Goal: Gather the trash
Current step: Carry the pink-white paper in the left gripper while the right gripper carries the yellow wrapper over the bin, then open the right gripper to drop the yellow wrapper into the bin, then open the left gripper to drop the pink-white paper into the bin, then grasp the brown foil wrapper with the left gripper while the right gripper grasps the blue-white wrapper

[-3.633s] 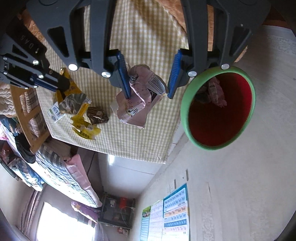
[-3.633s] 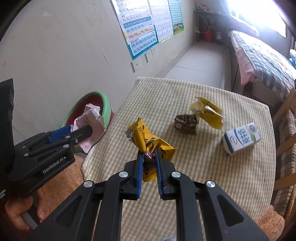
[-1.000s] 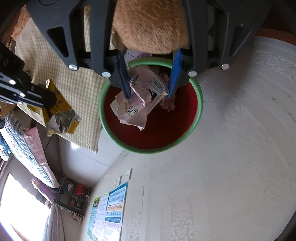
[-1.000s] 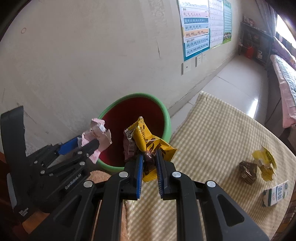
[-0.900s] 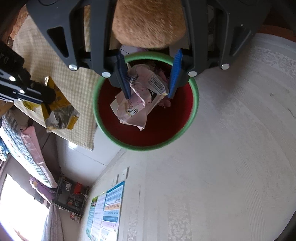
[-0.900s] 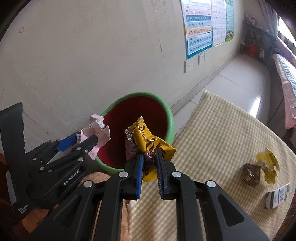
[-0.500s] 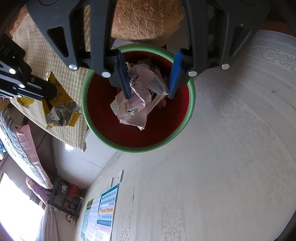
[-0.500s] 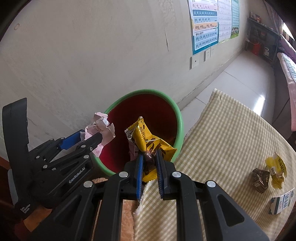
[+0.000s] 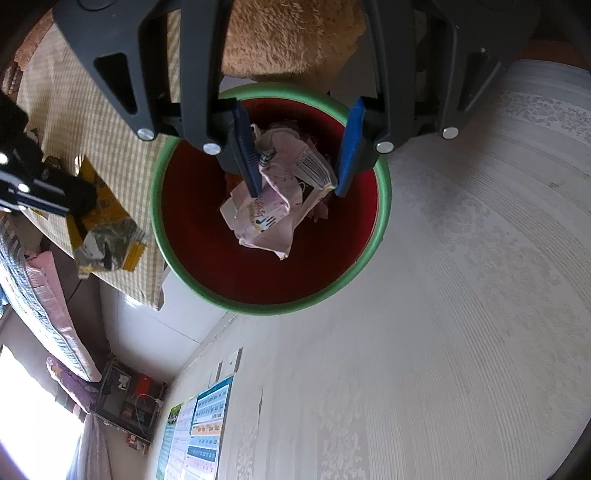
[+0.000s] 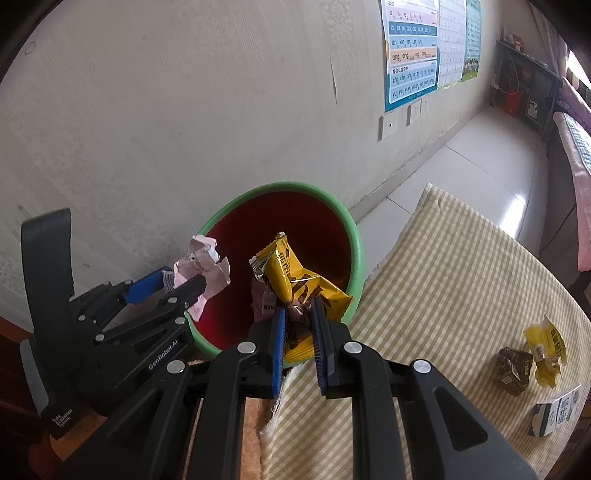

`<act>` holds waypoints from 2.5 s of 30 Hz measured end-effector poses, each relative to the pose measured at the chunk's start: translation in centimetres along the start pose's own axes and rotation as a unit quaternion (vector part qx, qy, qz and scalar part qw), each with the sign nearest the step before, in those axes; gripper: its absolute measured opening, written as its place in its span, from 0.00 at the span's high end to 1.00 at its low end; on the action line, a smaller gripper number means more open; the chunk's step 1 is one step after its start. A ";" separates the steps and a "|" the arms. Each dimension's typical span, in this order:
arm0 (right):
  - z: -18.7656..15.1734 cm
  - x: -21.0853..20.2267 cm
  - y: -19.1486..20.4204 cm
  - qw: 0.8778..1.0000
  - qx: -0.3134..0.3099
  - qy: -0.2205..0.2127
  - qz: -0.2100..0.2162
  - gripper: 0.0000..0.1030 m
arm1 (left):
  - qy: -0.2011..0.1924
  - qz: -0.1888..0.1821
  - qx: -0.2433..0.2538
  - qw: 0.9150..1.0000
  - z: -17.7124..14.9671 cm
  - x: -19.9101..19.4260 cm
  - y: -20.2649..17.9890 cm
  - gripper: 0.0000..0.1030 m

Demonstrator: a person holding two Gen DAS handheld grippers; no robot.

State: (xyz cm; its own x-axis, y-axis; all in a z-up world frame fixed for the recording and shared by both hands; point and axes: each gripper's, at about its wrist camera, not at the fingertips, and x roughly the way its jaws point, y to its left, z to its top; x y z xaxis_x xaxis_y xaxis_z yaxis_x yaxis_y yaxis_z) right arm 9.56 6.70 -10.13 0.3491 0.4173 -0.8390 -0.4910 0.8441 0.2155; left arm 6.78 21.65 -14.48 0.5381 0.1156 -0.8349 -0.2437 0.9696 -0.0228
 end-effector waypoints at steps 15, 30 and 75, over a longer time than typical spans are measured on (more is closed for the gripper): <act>0.9 1.5 0.0 1.000 0.007 0.014 0.003 0.85 | 0.012 0.005 -0.002 1.000 0.6 1.8 0.7 0.62; 1.4 2.3 0.3 1.000 0.001 0.018 0.006 0.85 | 0.020 0.007 0.000 1.000 0.9 2.8 0.8 0.62; -23.9 -11.4 -15.1 0.977 0.186 0.079 -0.071 0.51 | 0.015 -0.062 0.047 0.997 -3.8 -3.3 -10.1 0.41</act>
State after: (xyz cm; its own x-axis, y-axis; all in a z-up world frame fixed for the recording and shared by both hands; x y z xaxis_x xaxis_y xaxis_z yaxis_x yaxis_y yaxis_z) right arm -6.06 -18.79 -15.76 0.2511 0.2541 -0.9340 -0.1120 0.9661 0.2327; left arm 4.38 10.68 -13.63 0.5351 -0.0112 -0.8447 -0.0991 0.9922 -0.0759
